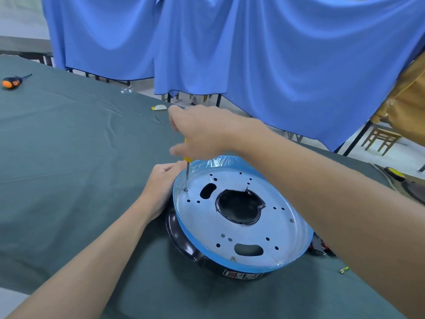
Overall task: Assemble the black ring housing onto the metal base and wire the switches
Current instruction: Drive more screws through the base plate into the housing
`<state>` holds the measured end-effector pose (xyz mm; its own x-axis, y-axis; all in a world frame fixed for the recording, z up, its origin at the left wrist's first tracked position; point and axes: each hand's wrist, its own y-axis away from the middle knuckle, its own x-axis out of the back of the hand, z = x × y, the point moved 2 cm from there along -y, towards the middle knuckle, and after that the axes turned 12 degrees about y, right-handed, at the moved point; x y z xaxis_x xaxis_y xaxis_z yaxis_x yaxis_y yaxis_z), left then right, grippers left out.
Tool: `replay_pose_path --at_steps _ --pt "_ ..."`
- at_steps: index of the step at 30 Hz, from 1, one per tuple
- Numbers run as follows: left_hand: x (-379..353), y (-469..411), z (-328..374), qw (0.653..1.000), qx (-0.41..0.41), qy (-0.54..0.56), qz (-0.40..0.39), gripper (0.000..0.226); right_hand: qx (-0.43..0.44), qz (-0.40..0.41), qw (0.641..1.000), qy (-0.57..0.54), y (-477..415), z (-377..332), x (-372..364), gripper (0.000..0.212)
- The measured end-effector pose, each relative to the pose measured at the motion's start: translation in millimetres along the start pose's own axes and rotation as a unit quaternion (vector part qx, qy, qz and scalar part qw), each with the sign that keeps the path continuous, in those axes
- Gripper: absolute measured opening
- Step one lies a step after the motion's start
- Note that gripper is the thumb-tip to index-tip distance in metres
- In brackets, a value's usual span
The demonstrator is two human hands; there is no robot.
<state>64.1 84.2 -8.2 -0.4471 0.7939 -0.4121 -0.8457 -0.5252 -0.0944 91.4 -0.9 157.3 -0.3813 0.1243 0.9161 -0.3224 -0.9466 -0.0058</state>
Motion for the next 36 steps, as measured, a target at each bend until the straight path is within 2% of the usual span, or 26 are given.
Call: replay_pose_path --at_steps 2,5,6,9,10,13,15,17,19,21,23,25,28,31,32,36 --pt "0.2 0.1 -0.2 1.000 -0.008 -0.002 -0.002 0.052 0.031 -0.032 0.997 -0.060 0.2 2.6 3.8 0.032" --pt "0.6 -0.1 -0.8 1.000 -0.003 0.000 0.001 0.056 0.003 0.053 0.998 -0.017 0.0 1.2 -2.8 0.018" --pt "0.6 0.2 -0.6 1.000 0.000 -0.003 0.003 0.056 -0.019 0.049 0.999 0.003 -0.7 2.2 -6.4 0.022" --pt "-0.5 0.3 0.6 1.000 0.003 -0.006 0.010 0.055 -0.006 -0.053 0.997 -0.060 -0.6 8.1 -4.5 0.030" --pt "-0.9 0.4 1.1 1.000 0.004 -0.004 0.011 0.053 0.012 -0.060 0.995 -0.084 -0.2 9.6 -0.3 0.029" --pt "-1.8 -0.4 0.2 1.000 0.009 -0.004 0.007 0.056 0.021 0.025 0.999 -0.042 1.3 6.5 0.6 0.017" --pt "-2.0 0.6 -0.2 1.000 0.013 -0.008 0.004 0.056 -0.002 0.038 0.999 0.027 1.1 1.8 -4.9 0.017" --pt "-2.3 2.1 1.7 1.000 0.013 -0.003 0.005 0.052 0.005 -0.025 0.999 0.038 2.2 1.9 -2.0 0.024" --pt "-1.6 3.3 4.1 1.000 0.010 -0.002 0.004 0.054 0.033 -0.074 0.997 -0.002 2.6 3.3 6.2 0.024" --pt "-1.1 2.5 3.9 1.000 0.012 -0.001 0.002 0.053 0.042 -0.034 0.998 -0.026 2.5 3.5 8.9 0.022" --pt "-2.6 3.3 4.7 1.000 0.013 -0.014 -0.003 0.038 0.024 0.039 0.999 -0.024 2.3 0.4 5.4 0.018" --pt "-2.7 3.5 8.0 0.999 -0.009 -0.048 0.012 0.023 -0.011 0.093 0.995 0.016 0.8 -0.1 -3.8 0.021" --pt "1.8 12.3 24.1 0.994 -0.094 -0.052 0.030 0.028 -0.076 0.135 0.986 0.068 2.8 5.3 -12.1 0.027" --pt "-0.2 27.6 38.5 0.985 -0.142 -0.069 -0.062 0.021 -0.120 0.096 0.987 0.053 3.6 14.5 -15.0 0.037" --pt "-1.5 30.1 40.5 0.982 -0.151 -0.092 -0.063 0.018 -0.124 0.086 0.987 0.046 4.3 16.0 -14.9 0.040" --pt "-10.0 28.1 46.7 0.954 -0.203 -0.220 0.013 0.019 -0.095 0.044 0.994 0.005 6.5 13.6 -11.9 0.038"
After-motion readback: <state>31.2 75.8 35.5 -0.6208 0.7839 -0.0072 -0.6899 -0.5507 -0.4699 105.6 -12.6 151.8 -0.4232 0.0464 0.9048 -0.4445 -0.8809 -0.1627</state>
